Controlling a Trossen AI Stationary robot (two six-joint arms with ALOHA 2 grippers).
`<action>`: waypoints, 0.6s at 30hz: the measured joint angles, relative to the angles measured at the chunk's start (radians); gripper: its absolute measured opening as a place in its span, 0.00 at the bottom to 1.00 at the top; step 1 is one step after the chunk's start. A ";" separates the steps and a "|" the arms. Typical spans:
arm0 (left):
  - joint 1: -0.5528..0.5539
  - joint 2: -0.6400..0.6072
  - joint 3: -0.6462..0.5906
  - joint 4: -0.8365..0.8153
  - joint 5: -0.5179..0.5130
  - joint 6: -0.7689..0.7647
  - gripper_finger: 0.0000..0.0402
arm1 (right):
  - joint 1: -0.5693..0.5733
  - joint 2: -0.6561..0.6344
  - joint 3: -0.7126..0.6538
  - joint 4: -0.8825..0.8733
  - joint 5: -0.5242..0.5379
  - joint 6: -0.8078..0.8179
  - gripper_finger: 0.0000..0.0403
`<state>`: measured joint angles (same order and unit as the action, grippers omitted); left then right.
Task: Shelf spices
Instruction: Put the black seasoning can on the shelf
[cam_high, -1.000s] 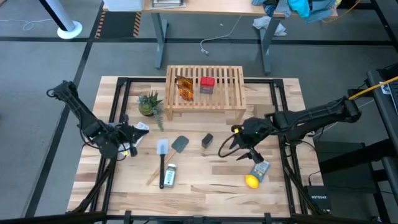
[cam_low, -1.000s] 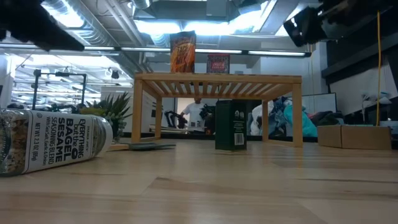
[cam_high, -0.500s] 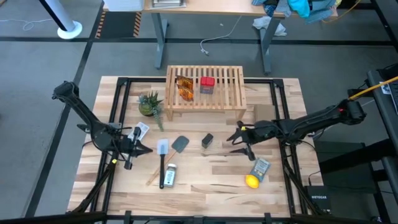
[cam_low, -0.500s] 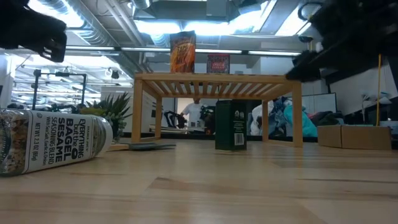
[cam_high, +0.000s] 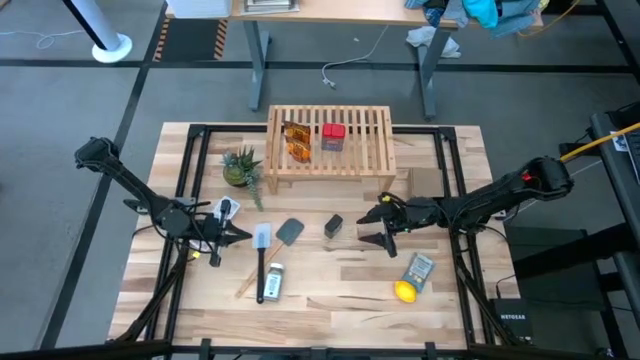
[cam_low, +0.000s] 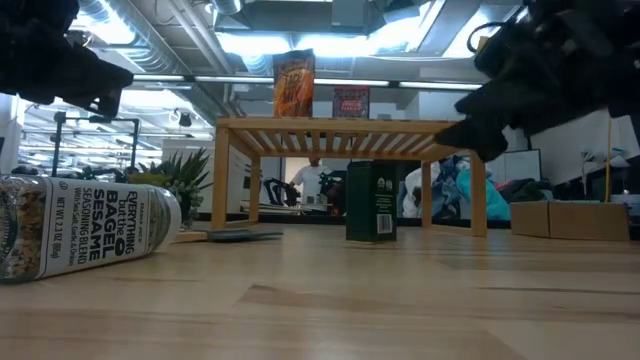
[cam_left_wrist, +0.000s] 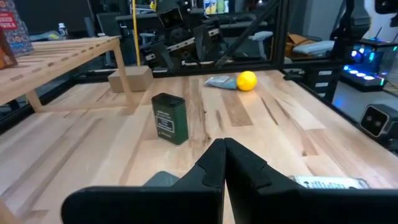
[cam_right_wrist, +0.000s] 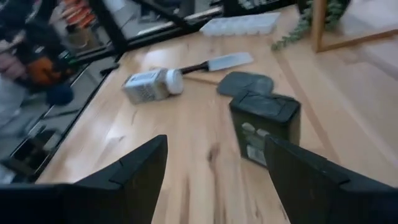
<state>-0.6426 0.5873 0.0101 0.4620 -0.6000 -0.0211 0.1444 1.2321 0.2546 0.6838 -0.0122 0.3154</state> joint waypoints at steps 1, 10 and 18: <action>0.004 0.000 0.000 -0.001 0.004 0.003 0.00 | 0.000 0.021 0.001 0.013 0.021 0.024 0.67; 0.030 0.000 0.000 -0.006 0.039 0.003 0.00 | 0.000 0.296 0.084 0.023 0.089 0.151 0.67; 0.030 0.002 0.000 -0.012 0.039 -0.020 0.00 | 0.000 0.479 0.210 0.025 0.053 0.091 0.67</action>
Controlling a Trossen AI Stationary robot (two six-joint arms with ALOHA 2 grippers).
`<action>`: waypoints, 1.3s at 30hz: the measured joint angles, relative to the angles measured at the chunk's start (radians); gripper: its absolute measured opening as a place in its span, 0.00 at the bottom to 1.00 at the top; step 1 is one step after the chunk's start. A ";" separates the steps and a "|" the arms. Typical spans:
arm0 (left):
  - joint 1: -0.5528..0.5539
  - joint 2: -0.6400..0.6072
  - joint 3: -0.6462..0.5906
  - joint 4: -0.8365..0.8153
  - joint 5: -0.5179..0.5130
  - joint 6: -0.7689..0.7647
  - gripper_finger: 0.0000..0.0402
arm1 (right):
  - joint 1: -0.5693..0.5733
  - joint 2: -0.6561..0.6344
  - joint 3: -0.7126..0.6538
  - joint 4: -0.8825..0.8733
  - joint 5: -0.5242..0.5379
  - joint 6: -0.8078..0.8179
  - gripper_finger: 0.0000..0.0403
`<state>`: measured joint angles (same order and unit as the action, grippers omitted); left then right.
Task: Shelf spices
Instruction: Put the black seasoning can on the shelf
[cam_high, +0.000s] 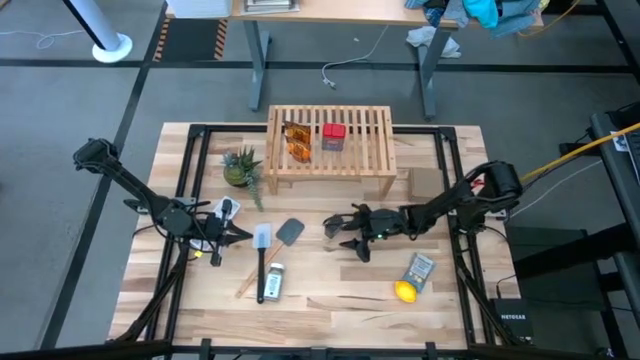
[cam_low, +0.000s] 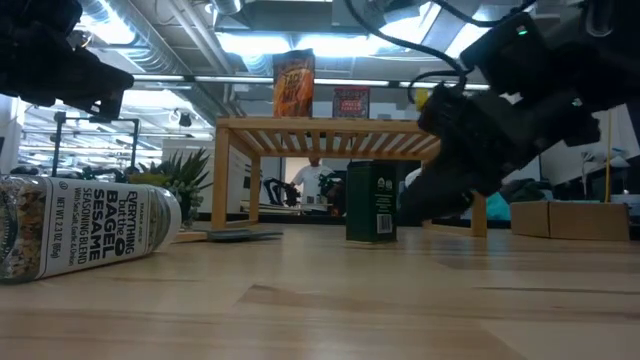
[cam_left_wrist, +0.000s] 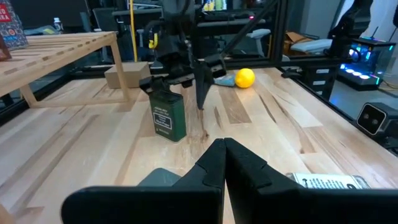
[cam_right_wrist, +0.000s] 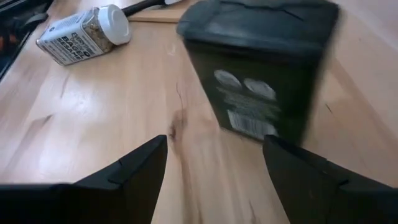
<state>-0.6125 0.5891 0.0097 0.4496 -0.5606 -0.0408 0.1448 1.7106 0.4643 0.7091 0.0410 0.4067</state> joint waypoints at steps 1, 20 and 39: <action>0.000 0.000 0.000 0.001 0.000 -0.005 0.00 | 0.000 0.010 0.013 0.002 0.000 -0.015 0.67; 0.000 0.001 0.000 0.001 0.000 -0.012 0.00 | -0.001 0.028 0.034 0.066 0.231 -0.158 0.67; 0.000 0.001 0.000 0.001 0.000 -0.013 0.00 | -0.001 0.121 0.124 0.056 0.109 -0.172 0.67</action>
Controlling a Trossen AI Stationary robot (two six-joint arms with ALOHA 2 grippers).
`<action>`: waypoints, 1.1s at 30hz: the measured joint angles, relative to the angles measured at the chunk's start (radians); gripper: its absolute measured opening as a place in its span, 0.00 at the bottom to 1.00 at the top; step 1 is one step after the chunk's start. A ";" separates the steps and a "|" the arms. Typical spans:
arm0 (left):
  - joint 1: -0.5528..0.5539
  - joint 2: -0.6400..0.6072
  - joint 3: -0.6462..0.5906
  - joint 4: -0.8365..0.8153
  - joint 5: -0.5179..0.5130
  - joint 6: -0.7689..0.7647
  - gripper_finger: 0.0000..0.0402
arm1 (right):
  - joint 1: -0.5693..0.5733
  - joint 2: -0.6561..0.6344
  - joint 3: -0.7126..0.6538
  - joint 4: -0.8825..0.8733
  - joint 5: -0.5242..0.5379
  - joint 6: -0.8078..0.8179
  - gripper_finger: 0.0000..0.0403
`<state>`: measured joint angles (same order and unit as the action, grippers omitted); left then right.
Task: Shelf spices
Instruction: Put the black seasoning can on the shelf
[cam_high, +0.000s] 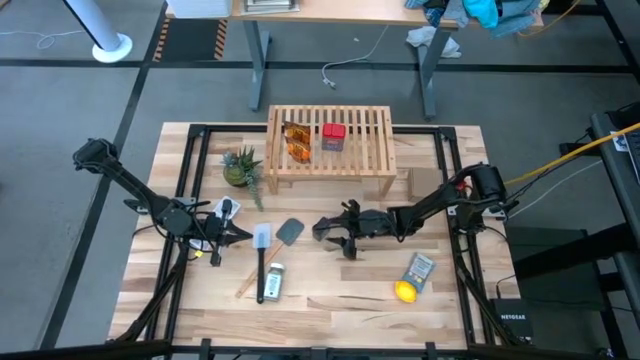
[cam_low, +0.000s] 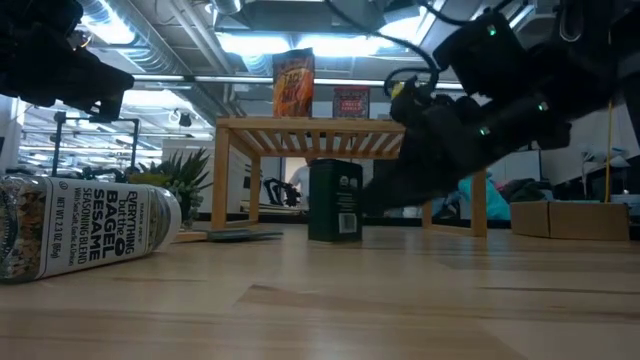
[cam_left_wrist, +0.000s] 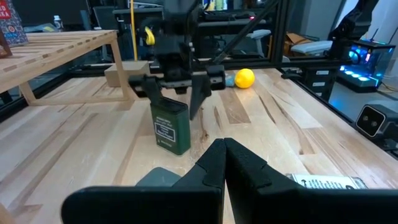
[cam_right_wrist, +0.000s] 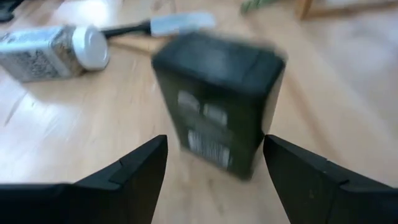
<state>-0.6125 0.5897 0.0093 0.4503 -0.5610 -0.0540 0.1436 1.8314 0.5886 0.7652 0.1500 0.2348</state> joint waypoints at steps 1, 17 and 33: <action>0.000 0.000 0.000 0.000 0.000 0.000 0.00 | 0.001 0.008 0.000 -0.005 -0.015 0.016 0.67; 0.000 0.000 0.000 0.000 0.000 -0.002 0.00 | 0.073 0.049 0.000 0.046 0.053 -0.004 0.67; 0.000 0.000 0.000 -0.006 0.000 0.002 0.00 | 0.070 0.049 0.000 0.090 0.173 -0.195 0.67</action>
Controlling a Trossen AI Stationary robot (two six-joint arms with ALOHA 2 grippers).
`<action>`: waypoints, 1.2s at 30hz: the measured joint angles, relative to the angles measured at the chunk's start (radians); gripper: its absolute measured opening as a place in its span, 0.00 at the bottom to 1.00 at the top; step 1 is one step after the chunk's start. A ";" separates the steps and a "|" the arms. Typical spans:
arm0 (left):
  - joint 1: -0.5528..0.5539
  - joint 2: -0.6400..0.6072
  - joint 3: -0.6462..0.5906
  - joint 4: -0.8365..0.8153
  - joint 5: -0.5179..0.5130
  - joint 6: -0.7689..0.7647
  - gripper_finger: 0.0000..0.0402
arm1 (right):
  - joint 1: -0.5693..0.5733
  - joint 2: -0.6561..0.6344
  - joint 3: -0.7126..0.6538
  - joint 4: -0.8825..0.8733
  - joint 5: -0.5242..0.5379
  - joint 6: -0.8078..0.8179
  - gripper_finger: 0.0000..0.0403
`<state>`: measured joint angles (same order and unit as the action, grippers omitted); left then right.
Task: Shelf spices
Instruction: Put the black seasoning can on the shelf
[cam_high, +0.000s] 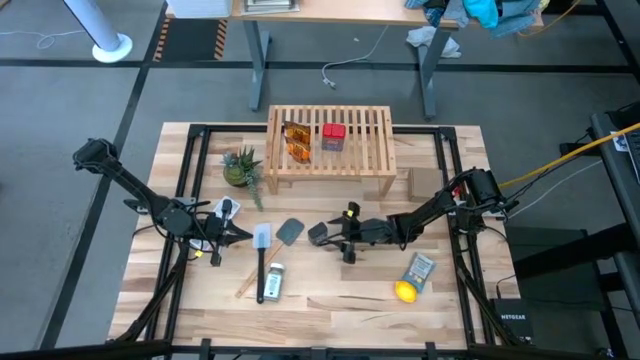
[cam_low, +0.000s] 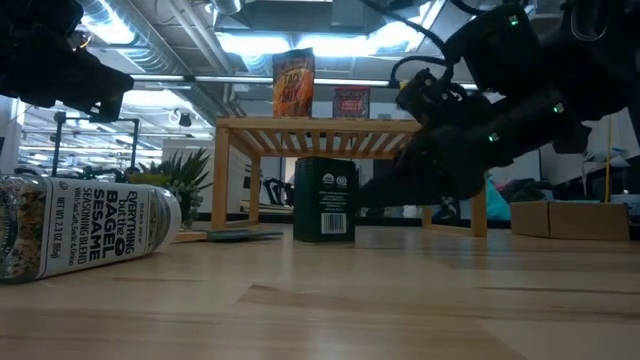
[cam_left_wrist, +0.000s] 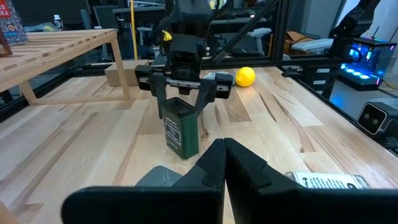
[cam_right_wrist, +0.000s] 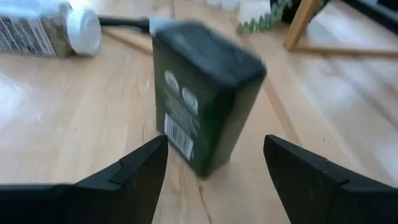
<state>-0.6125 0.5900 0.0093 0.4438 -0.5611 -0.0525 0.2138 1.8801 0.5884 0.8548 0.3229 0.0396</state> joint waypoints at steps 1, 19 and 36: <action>0.000 0.000 0.000 0.000 0.000 0.000 0.00 | 0.000 0.000 0.000 0.016 0.001 -0.018 0.67; 0.000 0.000 0.000 -0.016 0.000 -0.025 0.00 | -0.123 -0.002 0.076 -0.053 -0.351 -0.108 0.67; 0.000 0.000 0.000 -0.016 0.000 -0.031 0.00 | -0.083 -0.002 0.076 -0.088 -0.468 0.027 0.52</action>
<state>-0.6125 0.5898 0.0092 0.4281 -0.5613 -0.0830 0.1312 1.8786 0.6647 0.7672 -0.1452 0.0669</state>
